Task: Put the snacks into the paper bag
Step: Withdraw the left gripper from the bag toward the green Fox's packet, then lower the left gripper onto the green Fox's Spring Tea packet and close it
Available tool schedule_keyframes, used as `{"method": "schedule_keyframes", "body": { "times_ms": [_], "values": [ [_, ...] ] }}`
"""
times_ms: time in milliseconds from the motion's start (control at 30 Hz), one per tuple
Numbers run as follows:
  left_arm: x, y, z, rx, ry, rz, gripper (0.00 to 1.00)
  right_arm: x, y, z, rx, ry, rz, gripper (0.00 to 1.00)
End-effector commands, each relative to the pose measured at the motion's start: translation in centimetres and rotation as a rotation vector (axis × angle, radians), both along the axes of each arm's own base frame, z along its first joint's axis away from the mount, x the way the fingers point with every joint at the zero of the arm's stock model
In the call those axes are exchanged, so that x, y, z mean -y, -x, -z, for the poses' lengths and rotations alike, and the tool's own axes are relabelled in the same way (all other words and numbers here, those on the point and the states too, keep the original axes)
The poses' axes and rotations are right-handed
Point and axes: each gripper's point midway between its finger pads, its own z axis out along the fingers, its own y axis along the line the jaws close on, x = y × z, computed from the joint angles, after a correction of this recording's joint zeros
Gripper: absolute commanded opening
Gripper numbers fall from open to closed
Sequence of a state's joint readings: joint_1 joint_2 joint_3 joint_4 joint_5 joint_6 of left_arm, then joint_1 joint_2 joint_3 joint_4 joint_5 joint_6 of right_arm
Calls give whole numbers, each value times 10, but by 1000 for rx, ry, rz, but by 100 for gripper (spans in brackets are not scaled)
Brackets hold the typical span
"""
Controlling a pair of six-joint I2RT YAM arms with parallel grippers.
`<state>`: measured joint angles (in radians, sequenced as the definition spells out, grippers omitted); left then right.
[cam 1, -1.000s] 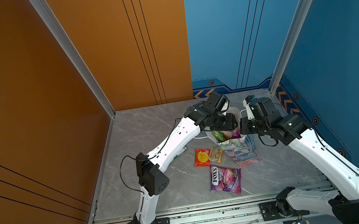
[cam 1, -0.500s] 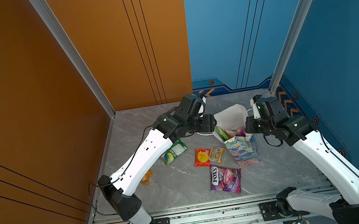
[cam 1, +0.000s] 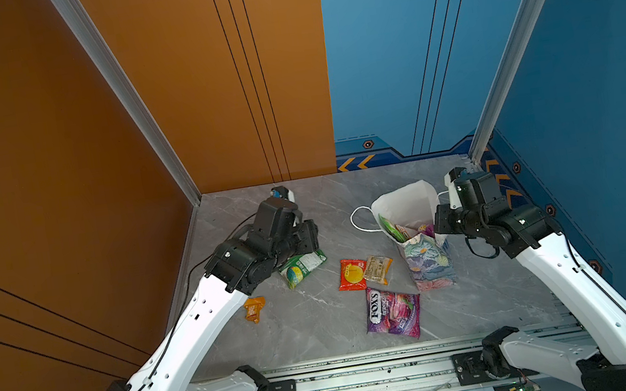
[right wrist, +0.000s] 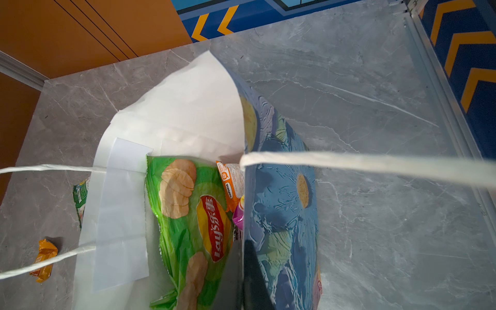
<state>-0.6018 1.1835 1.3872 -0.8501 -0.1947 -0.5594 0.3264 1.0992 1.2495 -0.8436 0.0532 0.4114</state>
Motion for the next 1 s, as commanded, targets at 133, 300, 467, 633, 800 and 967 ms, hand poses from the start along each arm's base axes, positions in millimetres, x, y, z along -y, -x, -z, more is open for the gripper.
{"method": "schedule_keyframes", "body": {
  "times_ms": [133,300,467,633,800,967],
  "values": [
    [-52,-8,63,-124,71,-211,68,1,-3,-8,47,-29,5,0],
    [-40,-27,108,-246,42,-197,72,1,-2,-7,47,-34,6,0],
    [-13,-52,160,-368,-9,-133,73,1,0,-5,44,-39,9,0],
    [4,-75,190,-406,-146,-116,76,0,0,-1,33,-43,3,0],
    [9,-91,211,-433,-344,-121,78,0,0,2,29,-42,3,0],
    [17,-101,224,-460,-521,-106,79,-1,-2,6,21,-48,1,0]
  ]
}}
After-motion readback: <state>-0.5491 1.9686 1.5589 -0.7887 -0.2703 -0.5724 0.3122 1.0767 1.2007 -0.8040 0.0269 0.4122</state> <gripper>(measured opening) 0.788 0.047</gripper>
